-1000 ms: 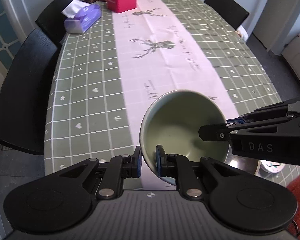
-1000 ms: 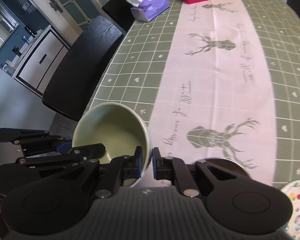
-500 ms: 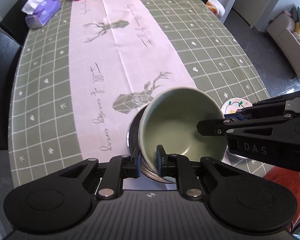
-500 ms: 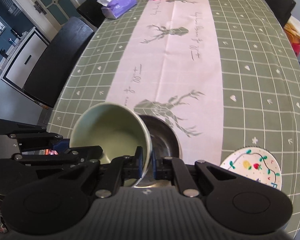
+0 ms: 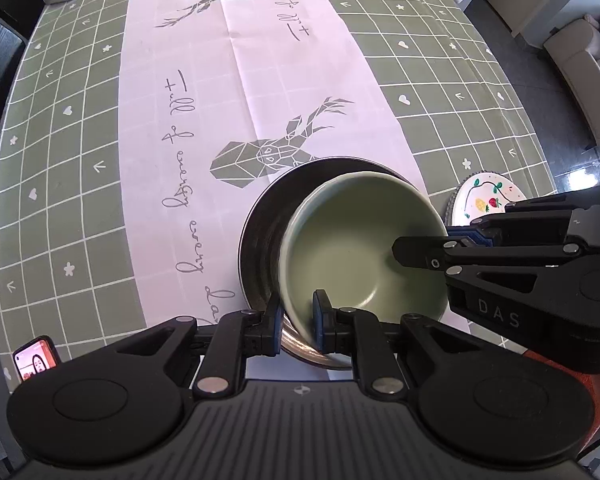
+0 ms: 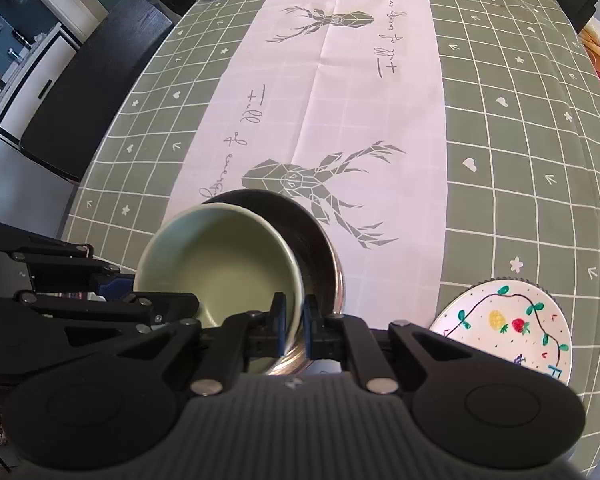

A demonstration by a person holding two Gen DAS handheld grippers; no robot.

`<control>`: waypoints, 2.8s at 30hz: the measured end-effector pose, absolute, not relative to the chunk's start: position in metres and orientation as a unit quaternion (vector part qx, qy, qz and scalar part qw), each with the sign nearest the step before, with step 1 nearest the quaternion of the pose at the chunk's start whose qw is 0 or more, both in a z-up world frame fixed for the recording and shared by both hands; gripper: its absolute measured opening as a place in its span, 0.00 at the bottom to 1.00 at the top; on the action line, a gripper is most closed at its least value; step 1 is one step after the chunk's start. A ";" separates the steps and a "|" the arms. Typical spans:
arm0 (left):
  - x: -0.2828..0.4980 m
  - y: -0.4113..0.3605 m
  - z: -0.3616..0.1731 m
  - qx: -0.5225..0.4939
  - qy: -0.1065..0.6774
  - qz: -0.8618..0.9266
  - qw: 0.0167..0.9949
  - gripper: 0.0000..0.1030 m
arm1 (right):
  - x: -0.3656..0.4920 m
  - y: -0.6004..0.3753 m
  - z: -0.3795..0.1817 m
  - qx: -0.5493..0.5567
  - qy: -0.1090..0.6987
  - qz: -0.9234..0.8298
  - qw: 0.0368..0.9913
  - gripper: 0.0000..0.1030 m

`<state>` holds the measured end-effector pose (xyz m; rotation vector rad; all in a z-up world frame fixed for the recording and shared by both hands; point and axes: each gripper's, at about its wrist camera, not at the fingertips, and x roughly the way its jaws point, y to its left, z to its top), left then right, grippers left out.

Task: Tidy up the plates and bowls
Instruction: 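Carry the green bowl with the left gripper onto the stacked bowls, then lower the pale green bowl into the stack, keeping the left gripper closed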

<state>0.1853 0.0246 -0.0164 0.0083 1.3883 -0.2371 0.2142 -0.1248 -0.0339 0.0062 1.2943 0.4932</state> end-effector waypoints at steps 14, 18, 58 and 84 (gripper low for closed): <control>0.187 0.020 -0.023 0.018 0.641 -0.101 0.761 0.17 | 0.217 -0.115 -0.040 -0.021 0.602 0.218 0.768 0.05; 0.187 0.019 -0.023 0.024 0.639 -0.100 0.763 0.18 | 0.217 -0.112 -0.039 -0.032 0.600 0.216 0.769 0.06; 0.184 0.031 -0.016 0.008 0.610 -0.113 0.784 0.14 | 0.219 -0.107 -0.031 -0.050 0.594 0.206 0.776 0.11; 0.171 0.039 0.023 -0.025 0.530 -0.168 0.831 0.33 | 0.213 -0.132 0.003 0.000 0.550 0.225 0.805 0.36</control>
